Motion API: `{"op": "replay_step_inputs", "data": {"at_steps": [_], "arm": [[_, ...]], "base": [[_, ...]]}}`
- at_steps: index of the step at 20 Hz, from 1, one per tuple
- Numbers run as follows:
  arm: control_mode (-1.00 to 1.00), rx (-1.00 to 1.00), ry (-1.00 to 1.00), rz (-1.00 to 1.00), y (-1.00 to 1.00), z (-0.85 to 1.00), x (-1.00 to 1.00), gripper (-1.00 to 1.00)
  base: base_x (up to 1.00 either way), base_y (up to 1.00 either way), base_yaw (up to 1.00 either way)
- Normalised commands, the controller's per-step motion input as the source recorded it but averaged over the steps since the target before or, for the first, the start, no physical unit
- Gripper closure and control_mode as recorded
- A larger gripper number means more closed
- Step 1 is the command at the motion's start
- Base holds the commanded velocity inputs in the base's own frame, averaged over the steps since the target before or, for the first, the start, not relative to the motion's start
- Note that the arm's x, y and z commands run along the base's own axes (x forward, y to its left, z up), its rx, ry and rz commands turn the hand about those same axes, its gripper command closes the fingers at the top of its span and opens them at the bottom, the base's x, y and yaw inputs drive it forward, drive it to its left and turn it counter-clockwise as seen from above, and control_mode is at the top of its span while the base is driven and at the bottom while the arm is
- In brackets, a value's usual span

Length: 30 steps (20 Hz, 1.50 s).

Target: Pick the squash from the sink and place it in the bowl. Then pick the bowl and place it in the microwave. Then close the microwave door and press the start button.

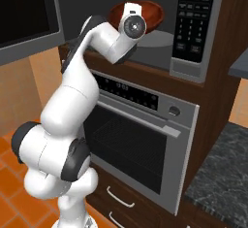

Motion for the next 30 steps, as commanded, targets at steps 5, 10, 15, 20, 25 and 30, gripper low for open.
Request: {"op": "replay_step_inputs", "data": {"at_steps": [5,10,15,20,25,30], "arm": [[-1.0,0.0,-0.15,-0.01,0.17,-0.25,0.53,-1.0],[-1.0,0.0,0.01,-0.05,0.13,0.0,0.72,-1.0],[-1.0,0.0,0.0,-0.04,0.09,0.0,0.15,-1.0],[-1.0,0.0,0.0,0.0,0.04,0.0,-0.32,-1.0],[-1.0,0.0,0.04,0.0,0.03,0.02,-0.47,-1.0],[-1.0,0.0,0.02,0.0,0.1,0.37,-0.92,-1.0]], "base": [[0.0,0.0,0.0],[0.0,0.0,0.0],[0.0,0.0,0.0],[0.0,0.0,0.0],[0.0,0.0,0.0],[0.0,0.0,0.0]]}}
